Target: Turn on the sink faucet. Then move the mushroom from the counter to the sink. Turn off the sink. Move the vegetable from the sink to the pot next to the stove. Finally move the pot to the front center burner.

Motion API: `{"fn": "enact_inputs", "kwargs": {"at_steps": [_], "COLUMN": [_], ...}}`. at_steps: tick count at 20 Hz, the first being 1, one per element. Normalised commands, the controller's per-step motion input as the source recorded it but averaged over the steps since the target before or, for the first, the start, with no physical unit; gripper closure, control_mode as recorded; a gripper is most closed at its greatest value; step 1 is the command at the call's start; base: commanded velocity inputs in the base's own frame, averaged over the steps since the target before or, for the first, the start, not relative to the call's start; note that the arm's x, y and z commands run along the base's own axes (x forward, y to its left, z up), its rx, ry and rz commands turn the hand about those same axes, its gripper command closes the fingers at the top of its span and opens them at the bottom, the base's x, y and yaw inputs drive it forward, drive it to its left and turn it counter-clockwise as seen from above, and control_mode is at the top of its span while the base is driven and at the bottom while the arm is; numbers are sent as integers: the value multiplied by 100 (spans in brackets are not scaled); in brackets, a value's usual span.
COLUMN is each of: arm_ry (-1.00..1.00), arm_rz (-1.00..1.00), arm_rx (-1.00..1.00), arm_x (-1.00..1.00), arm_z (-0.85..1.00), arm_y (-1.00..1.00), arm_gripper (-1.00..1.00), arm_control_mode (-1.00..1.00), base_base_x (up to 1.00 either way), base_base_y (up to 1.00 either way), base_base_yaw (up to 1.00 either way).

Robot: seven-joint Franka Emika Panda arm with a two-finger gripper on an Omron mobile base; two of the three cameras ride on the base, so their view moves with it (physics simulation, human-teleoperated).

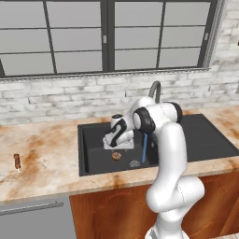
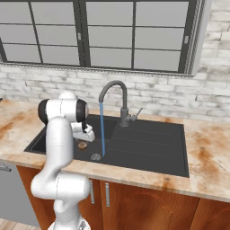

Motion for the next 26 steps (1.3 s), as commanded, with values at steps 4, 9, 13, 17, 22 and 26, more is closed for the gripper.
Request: {"fn": "enact_inputs", "kwargs": {"at_steps": [4,9,13,17,22,26], "arm_ry": [-16,-10,-9,-5,-2,-6], "arm_rz": [0,0,-1,-4,-4,0], "arm_rx": [0,0,0,0,0,0], "arm_x": [-42,-37,-38,-50,-43,-41], "arm_z": [42,71,75,69,62,43], "arm_y": [0,0,0,-8,-34,-63], "arm_gripper": [-100,-100,-100,-100,-100,-100], "arm_control_mode": [-100,-100,-100,-100,-100,-100], "base_base_x": [0,0,0,0,0,0], "base_base_y": [0,0,0,0,0,0], "base_base_yaw": [0,0,0,0,0,0]}}
